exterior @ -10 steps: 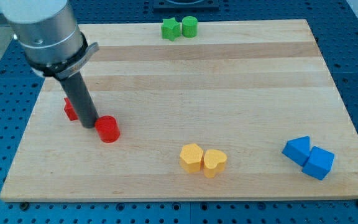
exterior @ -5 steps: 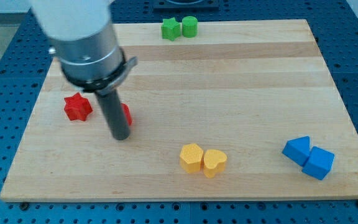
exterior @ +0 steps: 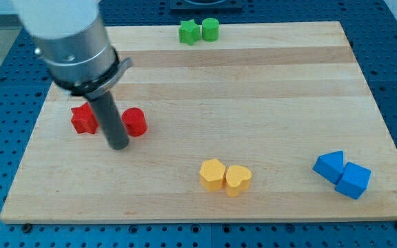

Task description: Point at red star

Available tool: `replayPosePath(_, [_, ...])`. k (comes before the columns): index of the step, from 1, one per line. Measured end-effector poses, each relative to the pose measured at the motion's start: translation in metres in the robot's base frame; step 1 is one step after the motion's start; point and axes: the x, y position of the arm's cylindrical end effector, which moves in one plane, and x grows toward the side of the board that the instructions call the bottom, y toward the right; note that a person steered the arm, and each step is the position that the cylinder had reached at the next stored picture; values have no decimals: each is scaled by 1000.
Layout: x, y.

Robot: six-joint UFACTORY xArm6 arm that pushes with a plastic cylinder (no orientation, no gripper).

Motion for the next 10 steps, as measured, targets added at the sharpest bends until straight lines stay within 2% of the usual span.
replayPosePath(2, [-42, 47])
replayPosePath(5, [-112, -5])
replayPosePath(8, [-164, 2])
replayPosePath(10, [-199, 35])
